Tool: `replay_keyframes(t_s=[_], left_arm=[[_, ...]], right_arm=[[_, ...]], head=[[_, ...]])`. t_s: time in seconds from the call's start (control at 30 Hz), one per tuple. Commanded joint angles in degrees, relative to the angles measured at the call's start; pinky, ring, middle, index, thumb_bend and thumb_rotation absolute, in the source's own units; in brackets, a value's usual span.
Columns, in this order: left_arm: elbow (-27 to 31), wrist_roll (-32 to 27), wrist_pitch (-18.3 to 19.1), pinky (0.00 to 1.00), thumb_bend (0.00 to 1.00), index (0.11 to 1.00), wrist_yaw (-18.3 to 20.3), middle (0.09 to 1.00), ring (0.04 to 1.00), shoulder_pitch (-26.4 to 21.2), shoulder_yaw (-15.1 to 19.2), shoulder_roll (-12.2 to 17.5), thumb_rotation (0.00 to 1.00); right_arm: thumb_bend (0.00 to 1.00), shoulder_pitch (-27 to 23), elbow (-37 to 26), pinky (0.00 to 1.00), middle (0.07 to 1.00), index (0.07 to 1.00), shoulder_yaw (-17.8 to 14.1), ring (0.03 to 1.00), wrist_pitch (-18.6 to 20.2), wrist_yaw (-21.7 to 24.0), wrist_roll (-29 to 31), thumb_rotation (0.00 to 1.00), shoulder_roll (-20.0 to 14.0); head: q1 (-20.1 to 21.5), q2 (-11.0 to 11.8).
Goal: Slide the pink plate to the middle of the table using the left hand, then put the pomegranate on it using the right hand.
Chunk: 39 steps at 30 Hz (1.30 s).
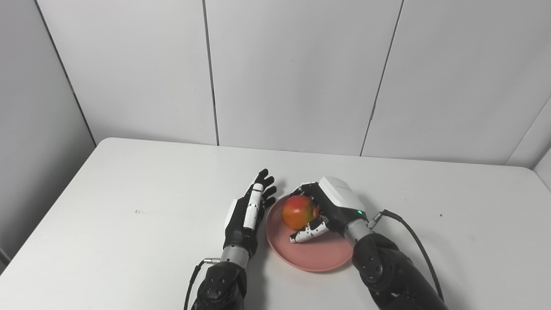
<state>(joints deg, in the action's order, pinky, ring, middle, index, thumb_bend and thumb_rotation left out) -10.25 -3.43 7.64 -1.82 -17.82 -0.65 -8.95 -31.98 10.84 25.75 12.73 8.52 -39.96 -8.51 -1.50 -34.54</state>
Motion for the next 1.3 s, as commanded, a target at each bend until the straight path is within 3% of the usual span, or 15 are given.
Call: replay_keyframes(t_s=[0.0, 0.6, 0.8, 0.83, 0.9, 1.1, 1.27], left_arm=[[0.4, -0.5, 1.0, 0.90, 0.41, 0.908, -0.4, 0.923, 0.903, 0.3, 0.4, -0.5, 1.00], [0.9, -1.0, 2.3, 0.90, 0.41, 0.904, 0.4, 0.919, 0.903, 0.2, 0.9, -0.4, 1.00], [1.2, -0.8, 2.7, 0.90, 0.41, 0.903, 0.3, 0.917, 0.904, 0.3, 0.9, -0.4, 1.00], [1.2, -0.7, 2.8, 0.89, 0.41, 0.902, 0.3, 0.915, 0.902, 0.3, 0.8, -0.4, 1.00], [1.3, -0.7, 2.8, 0.89, 0.41, 0.901, 0.3, 0.915, 0.901, 0.3, 0.8, -0.4, 1.00], [1.1, -0.8, 2.7, 0.89, 0.42, 0.903, 0.6, 0.914, 0.903, 0.3, 0.8, -0.1, 1.00], [1.0, -0.7, 2.9, 0.89, 0.43, 0.902, 0.5, 0.912, 0.901, 0.3, 0.8, -0.1, 1.00]], right_arm=[[0.51, -0.4, -2.5, 0.32, 0.514, 0.492, -0.1, 0.410, -2.7, -1.3, -0.7, 0.13, -0.7], [0.51, 2.8, -4.6, 0.29, 0.494, 0.492, 0.2, 0.385, -1.4, -0.6, -1.9, 0.13, -1.1], [0.52, 3.2, -5.9, 0.44, 0.632, 0.494, 0.6, 0.540, 0.9, 1.8, -3.0, 0.15, -1.3], [0.64, 3.3, -6.2, 0.45, 0.659, 0.608, 0.7, 0.566, 1.1, 2.2, -3.2, 0.21, -1.4], [0.72, 3.4, -6.9, 0.48, 0.690, 0.678, 0.8, 0.600, 2.0, 3.6, -3.8, 0.27, -1.6], [0.84, 3.3, -8.1, 0.69, 0.829, 0.814, 0.9, 0.783, 3.1, 7.2, -5.0, 0.42, -2.0], [0.89, 3.1, -9.2, 0.81, 0.883, 0.878, 1.1, 0.863, 3.6, 9.7, -5.8, 0.52, -2.7]], head=[[0.1, 0.0], [0.8, -0.4], [0.9, -0.5], [0.9, -0.5], [1.0, -0.6], [1.2, -0.6], [1.2, -0.6]])
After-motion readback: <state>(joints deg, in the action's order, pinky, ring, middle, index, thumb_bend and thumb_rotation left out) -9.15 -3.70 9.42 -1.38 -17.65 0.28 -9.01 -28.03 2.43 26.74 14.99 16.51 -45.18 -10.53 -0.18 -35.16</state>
